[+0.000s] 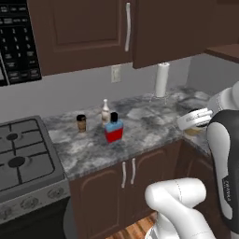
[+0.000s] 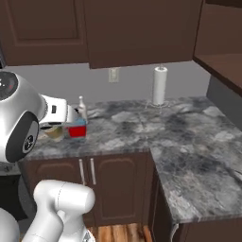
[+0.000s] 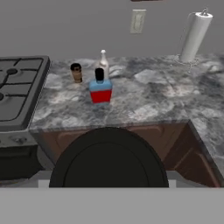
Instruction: Sort all alcoholic drinks to one cabinet, and non-alcoholic drinks to the other.
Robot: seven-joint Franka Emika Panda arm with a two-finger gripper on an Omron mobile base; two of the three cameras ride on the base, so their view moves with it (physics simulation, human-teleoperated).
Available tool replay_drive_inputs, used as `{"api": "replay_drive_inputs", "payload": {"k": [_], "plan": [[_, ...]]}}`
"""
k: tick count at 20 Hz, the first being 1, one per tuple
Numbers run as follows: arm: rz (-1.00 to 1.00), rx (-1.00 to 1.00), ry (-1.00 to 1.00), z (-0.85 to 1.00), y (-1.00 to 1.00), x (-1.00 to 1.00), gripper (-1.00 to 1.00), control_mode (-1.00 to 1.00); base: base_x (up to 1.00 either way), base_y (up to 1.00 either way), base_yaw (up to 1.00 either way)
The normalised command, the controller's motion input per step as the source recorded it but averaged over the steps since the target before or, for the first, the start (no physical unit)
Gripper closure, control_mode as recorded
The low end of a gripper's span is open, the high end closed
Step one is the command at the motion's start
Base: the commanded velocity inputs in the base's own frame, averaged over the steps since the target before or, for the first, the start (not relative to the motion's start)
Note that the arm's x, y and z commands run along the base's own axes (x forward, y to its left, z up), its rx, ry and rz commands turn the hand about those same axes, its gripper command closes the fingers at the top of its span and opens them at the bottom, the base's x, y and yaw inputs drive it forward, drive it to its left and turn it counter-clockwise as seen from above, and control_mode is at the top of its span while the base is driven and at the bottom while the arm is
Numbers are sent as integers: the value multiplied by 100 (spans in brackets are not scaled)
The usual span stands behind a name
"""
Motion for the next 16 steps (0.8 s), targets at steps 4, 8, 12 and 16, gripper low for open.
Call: {"api": "replay_drive_inputs", "payload": {"k": [4, 8, 12, 16], "plan": [[0, 0, 0, 0, 0, 0, 100, 100, -3, 5, -45], [0, 0, 0, 0, 0, 0, 100, 100, 0, 6, -44], [0, 0, 0, 0, 0, 0, 100, 100, 0, 9, -42], [0, 0, 0, 0, 0, 0, 100, 100, 2, 16, -39]]}}
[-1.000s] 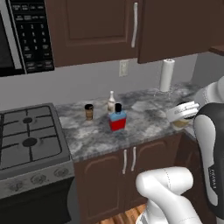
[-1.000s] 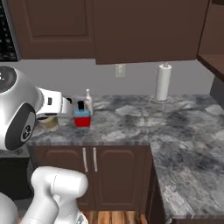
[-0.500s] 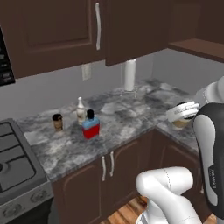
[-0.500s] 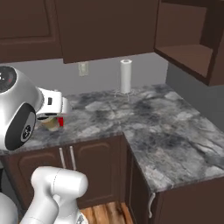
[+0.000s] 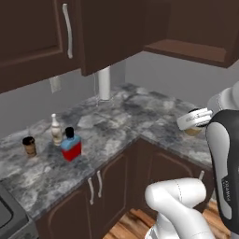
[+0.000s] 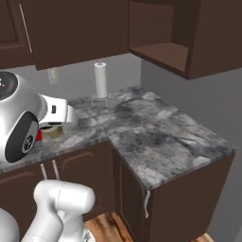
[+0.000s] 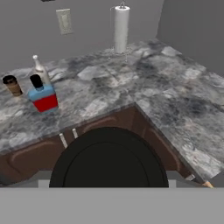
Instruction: Sort all alcoholic drinks to one cabinet, and non-alcoholic drinks to the other.
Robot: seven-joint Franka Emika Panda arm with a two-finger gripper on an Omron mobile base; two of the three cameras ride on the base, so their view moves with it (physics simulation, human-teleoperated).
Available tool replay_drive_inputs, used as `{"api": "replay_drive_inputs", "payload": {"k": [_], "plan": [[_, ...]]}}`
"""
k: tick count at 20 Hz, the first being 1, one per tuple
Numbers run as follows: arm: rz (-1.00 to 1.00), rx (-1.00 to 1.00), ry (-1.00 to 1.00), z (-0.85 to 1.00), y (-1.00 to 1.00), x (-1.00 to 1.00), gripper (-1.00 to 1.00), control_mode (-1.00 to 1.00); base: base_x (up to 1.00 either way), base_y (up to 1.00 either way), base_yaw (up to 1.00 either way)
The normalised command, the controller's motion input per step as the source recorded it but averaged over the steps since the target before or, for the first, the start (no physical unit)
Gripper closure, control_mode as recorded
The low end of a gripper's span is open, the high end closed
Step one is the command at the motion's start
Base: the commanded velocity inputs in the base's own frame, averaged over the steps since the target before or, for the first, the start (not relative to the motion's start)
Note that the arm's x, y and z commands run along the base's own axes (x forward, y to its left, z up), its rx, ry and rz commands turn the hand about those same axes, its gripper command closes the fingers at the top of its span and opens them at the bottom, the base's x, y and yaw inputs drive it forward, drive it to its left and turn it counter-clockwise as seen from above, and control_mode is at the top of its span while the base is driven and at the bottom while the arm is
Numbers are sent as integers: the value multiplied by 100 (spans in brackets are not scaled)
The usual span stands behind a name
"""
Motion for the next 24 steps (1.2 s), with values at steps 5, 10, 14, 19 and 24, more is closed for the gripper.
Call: {"api": "replay_drive_inputs", "payload": {"k": [5, 10, 14, 19, 24], "plan": [[0, 0, 0, 0, 0, 0, 100, 100, 17, 22, -35], [0, 0, 0, 0, 0, 0, 100, 100, 23, 25, -33], [0, 0, 0, 0, 0, 0, 100, 100, 33, 37, -31], [0, 0, 0, 0, 0, 0, 100, 100, 38, 46, -29], [0, 0, 0, 0, 0, 0, 100, 100, 39, 41, -28]]}}
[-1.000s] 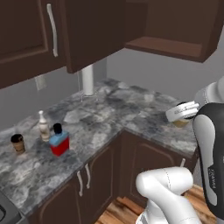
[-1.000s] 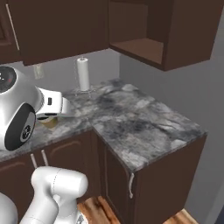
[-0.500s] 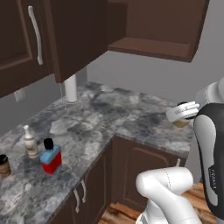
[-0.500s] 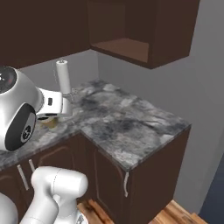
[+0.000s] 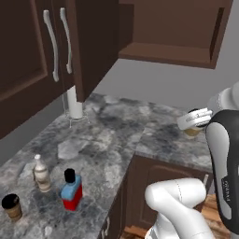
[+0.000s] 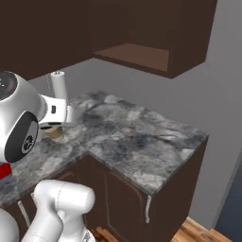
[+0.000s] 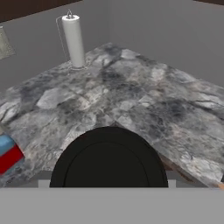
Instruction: Sort all alcoholic drinks to one cabinet, and non-alcoholic drinks to the other.
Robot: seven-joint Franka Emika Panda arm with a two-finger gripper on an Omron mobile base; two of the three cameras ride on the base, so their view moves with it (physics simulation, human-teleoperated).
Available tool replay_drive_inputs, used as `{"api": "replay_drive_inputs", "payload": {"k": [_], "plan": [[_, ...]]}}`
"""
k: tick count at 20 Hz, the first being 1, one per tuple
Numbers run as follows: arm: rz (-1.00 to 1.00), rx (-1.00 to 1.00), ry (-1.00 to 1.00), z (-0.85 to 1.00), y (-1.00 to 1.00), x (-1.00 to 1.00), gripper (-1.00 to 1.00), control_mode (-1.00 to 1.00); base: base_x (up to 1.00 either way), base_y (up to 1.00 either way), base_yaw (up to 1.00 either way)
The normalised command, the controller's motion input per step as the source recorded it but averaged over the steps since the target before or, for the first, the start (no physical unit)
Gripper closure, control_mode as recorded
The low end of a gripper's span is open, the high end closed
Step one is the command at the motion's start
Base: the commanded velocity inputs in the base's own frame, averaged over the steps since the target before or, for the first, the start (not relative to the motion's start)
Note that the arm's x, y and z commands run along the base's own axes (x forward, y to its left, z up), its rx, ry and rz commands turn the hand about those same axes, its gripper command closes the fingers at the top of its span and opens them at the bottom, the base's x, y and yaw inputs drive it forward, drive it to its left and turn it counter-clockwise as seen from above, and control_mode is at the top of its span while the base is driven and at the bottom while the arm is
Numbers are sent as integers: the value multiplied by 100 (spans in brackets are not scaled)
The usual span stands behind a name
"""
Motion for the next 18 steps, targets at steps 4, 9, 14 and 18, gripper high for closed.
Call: {"api": "replay_drive_inputs", "payload": {"k": [4, 9, 14, 18], "plan": [[0, 0, 0, 0, 0, 0, 100, 100, 40, 33, -26], [0, 0, 0, 0, 0, 0, 100, 100, 46, 16, -24], [0, 0, 0, 0, 0, 0, 100, 100, 48, 4, -20], [0, 0, 0, 0, 0, 0, 100, 100, 34, 22, -15]]}}
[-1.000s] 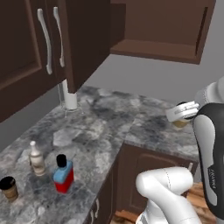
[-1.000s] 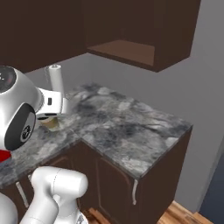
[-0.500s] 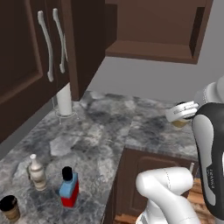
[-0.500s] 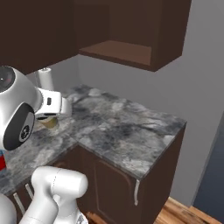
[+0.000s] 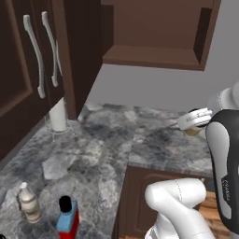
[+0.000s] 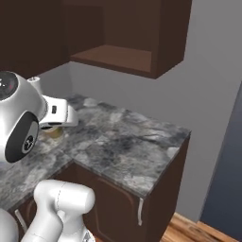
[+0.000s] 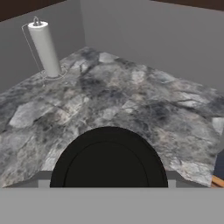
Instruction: Sort all alcoholic drinks to one cabinet, and non-alcoholic drinks to the other.
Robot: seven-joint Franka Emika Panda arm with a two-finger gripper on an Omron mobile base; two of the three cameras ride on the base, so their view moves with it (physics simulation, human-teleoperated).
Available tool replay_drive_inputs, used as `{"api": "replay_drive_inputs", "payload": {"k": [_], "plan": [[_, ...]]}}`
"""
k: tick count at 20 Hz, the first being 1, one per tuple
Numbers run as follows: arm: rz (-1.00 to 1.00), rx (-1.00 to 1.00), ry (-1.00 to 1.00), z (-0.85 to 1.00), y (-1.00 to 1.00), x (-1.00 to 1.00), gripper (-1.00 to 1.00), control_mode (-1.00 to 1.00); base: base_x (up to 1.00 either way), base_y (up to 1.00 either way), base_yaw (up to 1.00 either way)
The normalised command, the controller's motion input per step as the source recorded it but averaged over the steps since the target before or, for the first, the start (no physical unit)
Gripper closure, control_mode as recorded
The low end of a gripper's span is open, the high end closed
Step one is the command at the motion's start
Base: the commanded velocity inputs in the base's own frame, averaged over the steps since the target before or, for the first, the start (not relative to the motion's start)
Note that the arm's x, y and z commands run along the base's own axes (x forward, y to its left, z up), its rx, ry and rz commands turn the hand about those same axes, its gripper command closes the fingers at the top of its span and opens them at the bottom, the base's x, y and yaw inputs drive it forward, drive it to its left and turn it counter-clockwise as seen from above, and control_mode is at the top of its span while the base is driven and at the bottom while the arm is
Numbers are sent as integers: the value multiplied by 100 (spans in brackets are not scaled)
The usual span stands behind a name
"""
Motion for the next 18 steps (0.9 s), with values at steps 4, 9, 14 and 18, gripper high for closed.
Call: {"api": "replay_drive_inputs", "payload": {"k": [4, 9, 14, 18], "plan": [[0, 0, 0, 0, 0, 0, 100, 100, 36, 27, -12], [0, 0, 0, 0, 0, 0, 100, 100, 48, 20, -12], [0, 0, 0, 0, 0, 0, 100, 100, 44, 11, -14], [0, 0, 0, 0, 0, 0, 100, 100, 41, 0, -14]]}}
